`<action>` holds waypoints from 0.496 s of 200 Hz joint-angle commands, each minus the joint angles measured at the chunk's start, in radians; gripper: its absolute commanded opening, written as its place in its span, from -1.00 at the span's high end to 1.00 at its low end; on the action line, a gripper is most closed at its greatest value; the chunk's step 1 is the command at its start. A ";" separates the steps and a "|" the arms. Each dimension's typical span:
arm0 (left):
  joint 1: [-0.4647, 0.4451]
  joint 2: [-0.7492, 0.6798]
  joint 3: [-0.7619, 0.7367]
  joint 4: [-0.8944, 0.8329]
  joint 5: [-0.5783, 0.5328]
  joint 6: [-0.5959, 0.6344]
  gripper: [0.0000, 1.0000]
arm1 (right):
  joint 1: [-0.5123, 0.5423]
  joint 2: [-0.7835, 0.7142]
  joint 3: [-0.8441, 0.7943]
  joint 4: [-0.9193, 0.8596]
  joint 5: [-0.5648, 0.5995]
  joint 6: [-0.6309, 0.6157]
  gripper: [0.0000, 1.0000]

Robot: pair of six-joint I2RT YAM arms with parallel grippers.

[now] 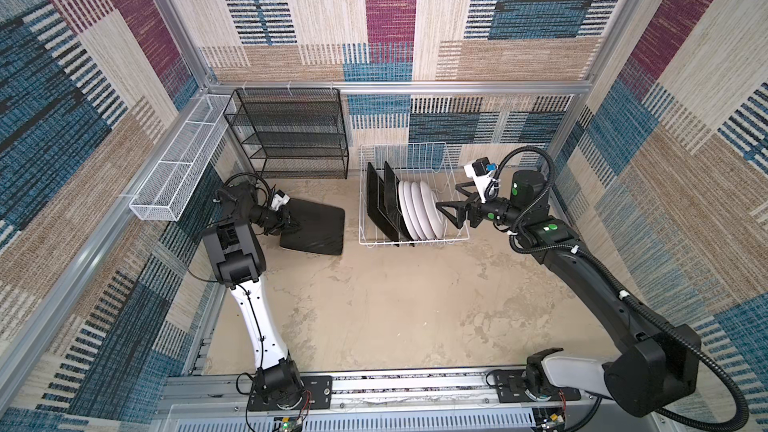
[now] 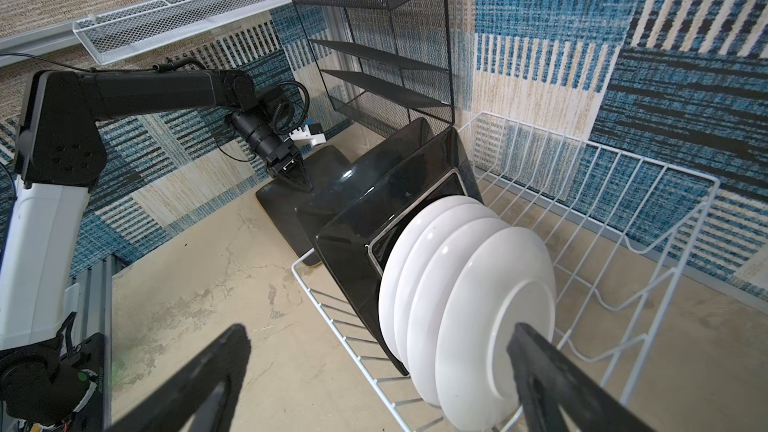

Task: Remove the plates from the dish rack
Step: 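Lay the dark plate flat on the floor and open the left gripper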

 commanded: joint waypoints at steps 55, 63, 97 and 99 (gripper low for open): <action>0.005 0.051 0.052 0.034 -0.226 -0.024 0.32 | 0.002 0.001 0.066 -0.046 0.049 -0.054 -0.99; 0.004 0.055 0.057 0.034 -0.233 -0.022 0.30 | 0.001 -0.002 0.064 -0.045 0.049 -0.054 -0.99; 0.010 0.071 0.070 0.035 -0.238 -0.029 0.25 | 0.001 -0.010 0.058 -0.056 0.068 -0.066 -0.99; 0.010 0.071 0.070 0.034 -0.239 -0.028 0.25 | 0.001 -0.010 0.058 -0.056 0.069 -0.066 -0.99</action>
